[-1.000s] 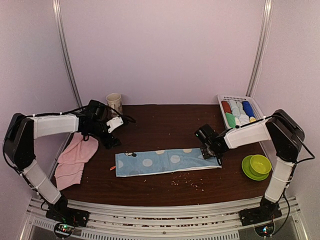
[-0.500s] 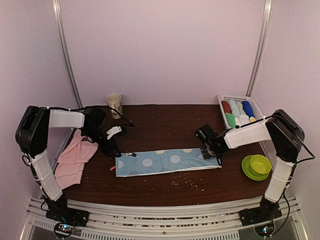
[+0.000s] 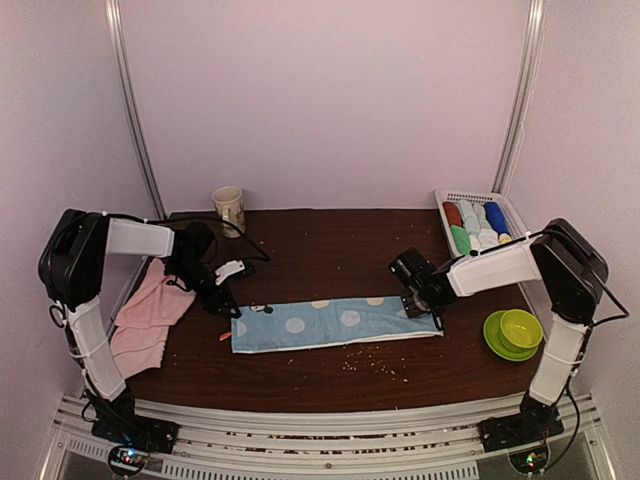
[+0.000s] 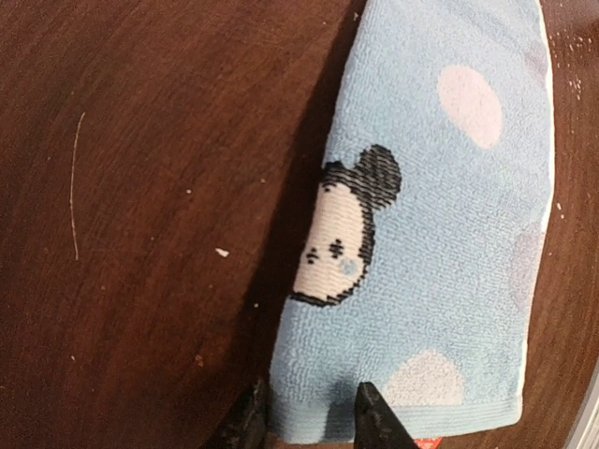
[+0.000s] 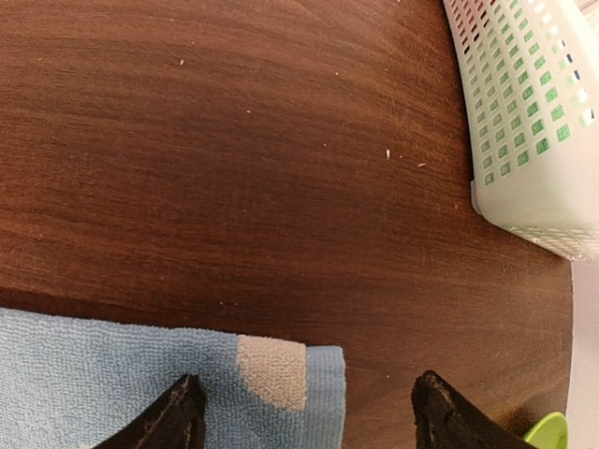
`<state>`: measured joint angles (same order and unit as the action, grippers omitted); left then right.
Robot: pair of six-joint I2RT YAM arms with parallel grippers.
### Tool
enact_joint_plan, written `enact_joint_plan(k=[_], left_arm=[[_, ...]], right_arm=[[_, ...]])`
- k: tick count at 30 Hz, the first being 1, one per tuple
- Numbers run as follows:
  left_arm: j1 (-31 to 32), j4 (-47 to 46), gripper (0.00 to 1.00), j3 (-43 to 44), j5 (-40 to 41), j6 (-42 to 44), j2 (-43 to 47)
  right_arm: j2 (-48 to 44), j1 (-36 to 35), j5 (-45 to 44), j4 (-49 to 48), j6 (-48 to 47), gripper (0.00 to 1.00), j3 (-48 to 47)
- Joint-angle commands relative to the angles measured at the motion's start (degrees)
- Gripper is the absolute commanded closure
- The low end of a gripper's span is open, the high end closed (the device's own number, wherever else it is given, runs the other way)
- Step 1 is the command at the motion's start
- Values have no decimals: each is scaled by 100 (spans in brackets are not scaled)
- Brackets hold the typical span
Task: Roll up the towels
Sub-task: Smooth out the towel at the center of the board.
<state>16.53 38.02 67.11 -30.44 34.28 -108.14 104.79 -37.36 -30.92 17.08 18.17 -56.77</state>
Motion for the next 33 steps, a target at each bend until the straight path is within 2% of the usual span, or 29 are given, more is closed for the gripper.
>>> enact_joint_plan(k=[1, 4, 7, 16, 18, 20, 22, 24, 25, 28, 33], left_arm=[[-56, 65, 74, 172, 149, -50, -157], [-64, 58, 91, 257, 325, -135, -230], [-76, 39, 100, 336, 505, -213, -288], [-72, 106, 100, 534, 953, -226, -410], [-71, 126, 90, 548, 1054, -200, -435], [-76, 131, 73, 549, 1162, -181, -421], [-81, 127, 60, 549, 1272, -171, -356], [-87, 127, 41, 572, 1346, -180, -233], [-100, 110, 35, 581, 1369, -194, -142], [-105, -4, 22, 565, 1474, -261, 194], [-100, -348, 3, 204, 1426, -345, 916]], right_arm=[[225, 19, -31, 369, -68, 23, 13], [282, 10, -103, 429, -70, 23, -5], [328, 10, -185, 470, -68, 23, -23], [415, -2, -415, 567, -102, 23, -35], [443, 1, -447, 575, -104, 23, -49], [451, 1, -475, 590, -97, 23, -57], [411, 1, -460, 618, -66, 22, -60], [256, 1, -340, 631, -36, 19, -26], [136, 1, -252, 619, -7, 18, 12], [-380, 22, 172, 512, 75, 10, 148], [-1291, 223, 1186, 317, 328, 9, 461]])
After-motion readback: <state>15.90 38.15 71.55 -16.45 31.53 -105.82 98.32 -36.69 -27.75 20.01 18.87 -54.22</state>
